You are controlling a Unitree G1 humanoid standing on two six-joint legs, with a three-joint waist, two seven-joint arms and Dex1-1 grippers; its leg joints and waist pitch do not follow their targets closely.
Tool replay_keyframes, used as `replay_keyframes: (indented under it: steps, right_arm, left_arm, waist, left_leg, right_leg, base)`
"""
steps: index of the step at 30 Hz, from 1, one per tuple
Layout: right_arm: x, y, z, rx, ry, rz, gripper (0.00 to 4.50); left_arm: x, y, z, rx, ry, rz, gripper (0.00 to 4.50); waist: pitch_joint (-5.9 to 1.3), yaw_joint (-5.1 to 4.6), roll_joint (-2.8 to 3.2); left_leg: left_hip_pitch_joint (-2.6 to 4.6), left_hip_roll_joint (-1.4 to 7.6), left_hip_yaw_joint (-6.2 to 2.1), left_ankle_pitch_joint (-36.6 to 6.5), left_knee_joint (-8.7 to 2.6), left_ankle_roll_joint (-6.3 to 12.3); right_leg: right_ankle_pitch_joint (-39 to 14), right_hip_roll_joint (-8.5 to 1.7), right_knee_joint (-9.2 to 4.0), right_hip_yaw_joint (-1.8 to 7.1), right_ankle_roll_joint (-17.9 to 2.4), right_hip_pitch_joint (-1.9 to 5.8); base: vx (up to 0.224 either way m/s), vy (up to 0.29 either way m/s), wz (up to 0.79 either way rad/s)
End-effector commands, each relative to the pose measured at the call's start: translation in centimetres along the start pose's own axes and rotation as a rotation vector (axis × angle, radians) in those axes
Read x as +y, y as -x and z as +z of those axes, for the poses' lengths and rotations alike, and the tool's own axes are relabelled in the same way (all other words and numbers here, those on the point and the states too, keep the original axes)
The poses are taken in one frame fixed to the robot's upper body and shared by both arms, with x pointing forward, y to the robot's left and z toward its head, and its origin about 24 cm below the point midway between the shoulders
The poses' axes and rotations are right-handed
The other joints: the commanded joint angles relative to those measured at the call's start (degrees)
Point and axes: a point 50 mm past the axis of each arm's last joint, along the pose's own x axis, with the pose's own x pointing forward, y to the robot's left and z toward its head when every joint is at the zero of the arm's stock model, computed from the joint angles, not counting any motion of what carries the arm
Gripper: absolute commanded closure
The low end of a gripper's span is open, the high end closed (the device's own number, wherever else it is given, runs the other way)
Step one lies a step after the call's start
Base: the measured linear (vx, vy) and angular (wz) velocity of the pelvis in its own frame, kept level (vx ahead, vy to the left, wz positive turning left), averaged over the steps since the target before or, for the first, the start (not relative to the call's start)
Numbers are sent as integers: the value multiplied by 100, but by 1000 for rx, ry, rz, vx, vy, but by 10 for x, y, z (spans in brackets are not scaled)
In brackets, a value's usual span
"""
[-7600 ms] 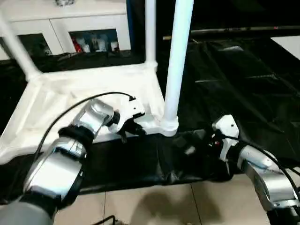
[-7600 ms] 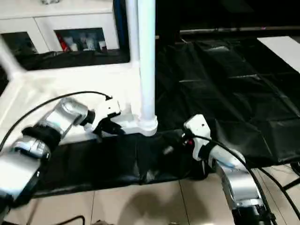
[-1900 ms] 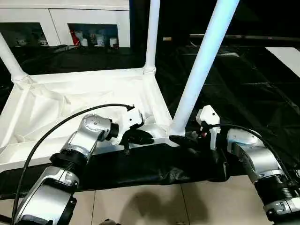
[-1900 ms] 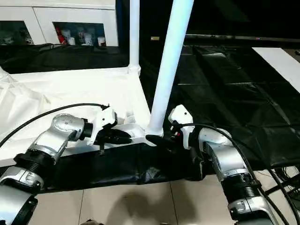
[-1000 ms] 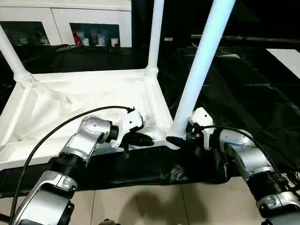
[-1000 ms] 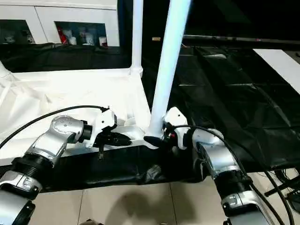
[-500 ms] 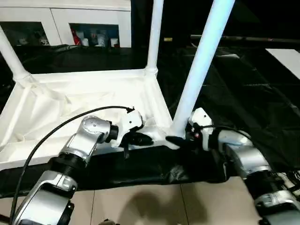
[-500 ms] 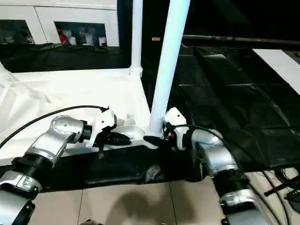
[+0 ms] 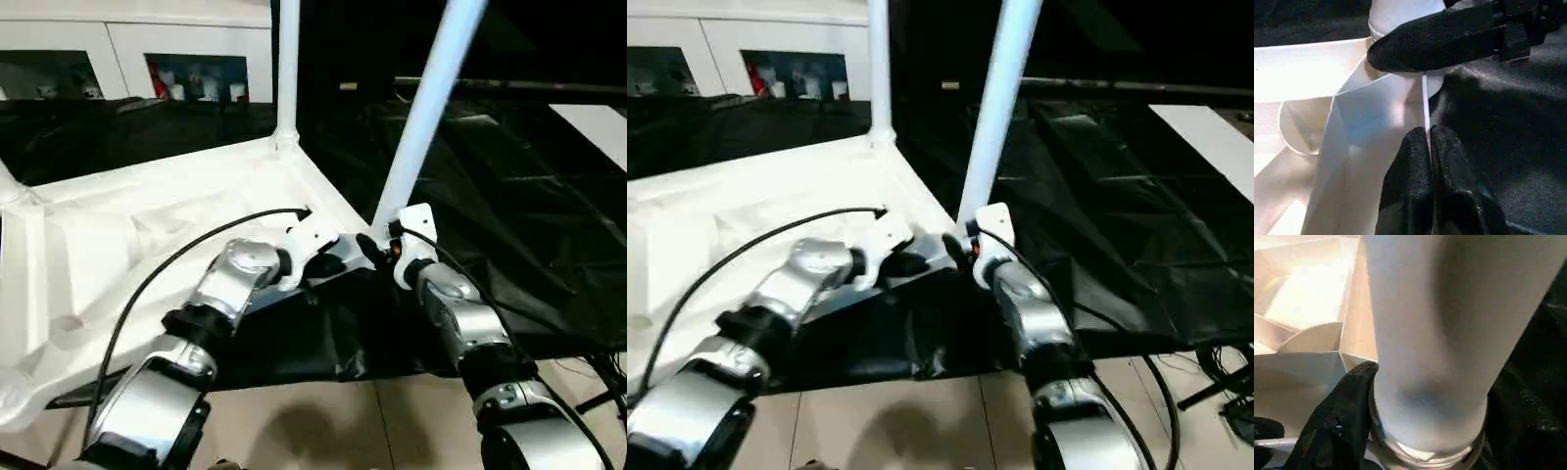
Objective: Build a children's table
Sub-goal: Rotate leg to tighten
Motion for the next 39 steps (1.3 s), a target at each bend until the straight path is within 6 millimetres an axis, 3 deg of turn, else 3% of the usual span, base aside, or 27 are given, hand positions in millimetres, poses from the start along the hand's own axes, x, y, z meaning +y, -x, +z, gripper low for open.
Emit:
replay_keyframes:
  steps: [1,7,10,13,16,22,26,27,35,36,39]
  right_arm:
    - [38,-8,12,-69,11,232,122]
    - [22,3,21,-90,90,315,68]
    - [4,23,22,-68,159,450,68]
    - [-5,39,20,-31,200,561,68]
    - [-18,60,14,58,248,677,68]
    - [-19,62,14,87,253,697,68]
    - [-18,61,11,119,256,714,68]
    - [-18,61,11,124,256,716,93]
    - [-17,57,7,151,258,726,147]
    - [-17,57,7,150,254,721,173]
    - [-18,56,7,142,236,711,182]
  left_arm:
    - [-11,-9,-3,6,-8,-49,450]
    - [-6,4,-8,-26,-50,-107,450]
    - [-3,18,-15,-24,-82,-159,450]
    - [0,27,-21,-16,-115,-181,450]
    - [0,43,-24,-34,-137,-284,450]
    - [-4,49,-23,-37,-160,-339,450]
    - [-4,51,-25,-32,-163,-349,450]
    - [-4,52,-26,-31,-163,-351,450]
    - [-4,56,-27,-24,-156,-364,450]
    - [-4,57,-27,-22,-155,-366,450]
    - [-4,57,-27,-19,-153,-367,450]
  waist:
    - [-349,17,-15]
    - [-349,31,-27]
    - [-345,68,-38]
    - [-356,91,-6]
    - [-355,111,-3]
    - [-340,100,0]
    - [-344,118,-29]
    - [-345,118,-28]
    - [-350,119,-30]
    - [-350,120,-27]
    - [-350,117,-22]
  left_leg:
    - [68,220,-105,-824,-396,205]
    - [50,229,-101,-695,-386,353]
    - [48,238,-112,-647,-385,422]
    - [53,249,-95,-623,-373,528]
    - [52,266,-96,-604,-374,555]
    - [78,275,-84,-831,-396,359]
    - [79,275,-79,-763,-394,343]
    - [74,267,-76,-717,-391,354]
    - [71,266,-76,-660,-385,338]
    - [72,265,-74,-662,-386,344]
    - [70,262,-76,-660,-385,345]
  right_leg:
    - [-310,-459,-478,262,-1330,231]
    - [-126,-459,-456,260,-1360,245]
    - [11,-442,-458,249,-1336,290]
    - [218,-453,-426,258,-1381,254]
    - [331,-450,-407,255,-1461,266]
    - [-131,-453,-447,250,-1518,224]
    - [-79,-455,-434,253,-1486,219]
    - [-24,-450,-429,254,-1478,221]
    - [14,-450,-414,251,-1460,225]
    - [23,-451,-415,249,-1462,225]
    - [72,-450,-411,248,-1478,231]
  base:
    - [0,0,0]
    - [0,0,0]
    - [0,0,0]
    - [0,0,0]
    - [0,0,0]
    - [0,0,0]
    - [0,0,0]
    - [0,0,0]
    - [0,0,0]
    - [0,0,0]
    - [0,0,0]
